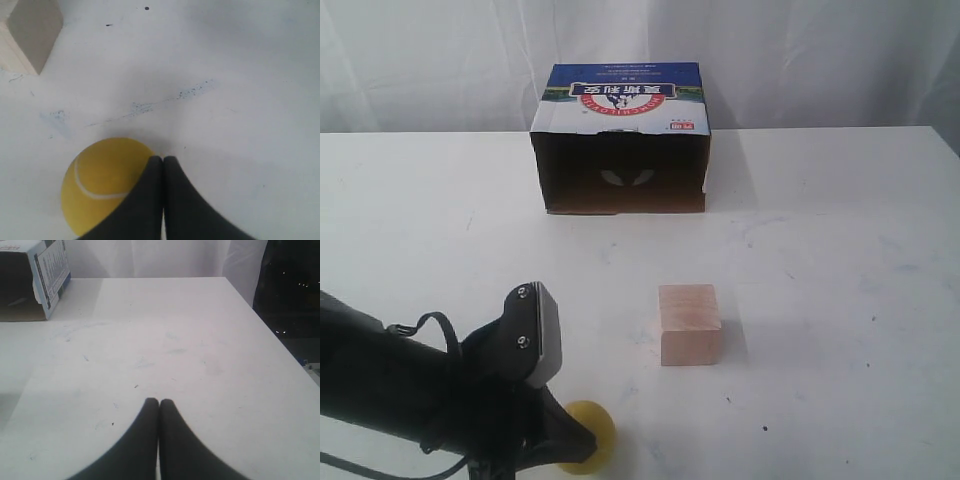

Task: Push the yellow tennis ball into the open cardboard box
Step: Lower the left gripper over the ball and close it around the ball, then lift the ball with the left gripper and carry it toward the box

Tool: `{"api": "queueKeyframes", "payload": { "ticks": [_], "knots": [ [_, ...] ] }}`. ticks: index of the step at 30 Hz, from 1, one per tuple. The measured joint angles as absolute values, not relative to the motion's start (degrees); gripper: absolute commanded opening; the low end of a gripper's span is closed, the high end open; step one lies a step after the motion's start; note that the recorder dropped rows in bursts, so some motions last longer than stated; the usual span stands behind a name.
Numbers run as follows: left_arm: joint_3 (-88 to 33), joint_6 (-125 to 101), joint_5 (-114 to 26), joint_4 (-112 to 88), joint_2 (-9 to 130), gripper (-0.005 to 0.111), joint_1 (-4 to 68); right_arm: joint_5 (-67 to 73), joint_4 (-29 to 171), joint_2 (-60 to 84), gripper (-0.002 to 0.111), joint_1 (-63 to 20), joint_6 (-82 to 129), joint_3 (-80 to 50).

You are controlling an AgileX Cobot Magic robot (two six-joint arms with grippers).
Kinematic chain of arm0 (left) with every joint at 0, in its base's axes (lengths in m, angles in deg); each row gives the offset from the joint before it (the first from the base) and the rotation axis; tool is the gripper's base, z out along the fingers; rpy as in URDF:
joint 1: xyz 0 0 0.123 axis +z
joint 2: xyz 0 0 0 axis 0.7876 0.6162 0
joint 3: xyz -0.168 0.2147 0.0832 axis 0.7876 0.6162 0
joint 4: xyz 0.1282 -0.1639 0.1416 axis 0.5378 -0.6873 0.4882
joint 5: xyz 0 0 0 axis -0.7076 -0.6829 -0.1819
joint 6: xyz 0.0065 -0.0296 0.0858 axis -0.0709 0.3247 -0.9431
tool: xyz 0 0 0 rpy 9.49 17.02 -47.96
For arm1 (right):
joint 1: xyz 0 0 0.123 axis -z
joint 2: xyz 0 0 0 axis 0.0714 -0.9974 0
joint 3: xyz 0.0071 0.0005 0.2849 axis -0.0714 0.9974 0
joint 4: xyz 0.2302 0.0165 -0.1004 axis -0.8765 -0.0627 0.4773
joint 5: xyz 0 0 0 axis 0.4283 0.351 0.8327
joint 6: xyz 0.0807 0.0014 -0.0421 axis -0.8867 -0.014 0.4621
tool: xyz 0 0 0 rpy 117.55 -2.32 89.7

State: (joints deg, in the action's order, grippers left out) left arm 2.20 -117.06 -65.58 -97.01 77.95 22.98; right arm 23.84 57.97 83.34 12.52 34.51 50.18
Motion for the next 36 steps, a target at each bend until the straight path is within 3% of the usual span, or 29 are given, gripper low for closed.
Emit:
{"api": "queueKeyframes", "payload": {
  "ticks": [5, 19, 29, 36],
  "knots": [
    [0.6, -117.1, -67.2, -97.7, 80.4, 0.000, 22.6, 23.8, 58.0, 83.3, 0.000, 12.5, 34.5, 50.2],
    [-8.5, -117.1, -51.7, -95.1, 81.5, 0.000, 22.6, 23.8, 58.0, 83.3, 0.000, 12.5, 34.5, 50.2],
    [-14.5, -117.1, -49.4, -94.9, 81.0, 0.000, 22.6, 23.8, 58.0, 83.3, 0.000, 12.5, 34.5, 50.2],
    [-12.2, -111.7, -41.5, -99.0, 76.6, 0.000, 23.4, 23.8, 58.0, 83.3, 0.000, 12.5, 34.5, 50.2]
  ]
}}
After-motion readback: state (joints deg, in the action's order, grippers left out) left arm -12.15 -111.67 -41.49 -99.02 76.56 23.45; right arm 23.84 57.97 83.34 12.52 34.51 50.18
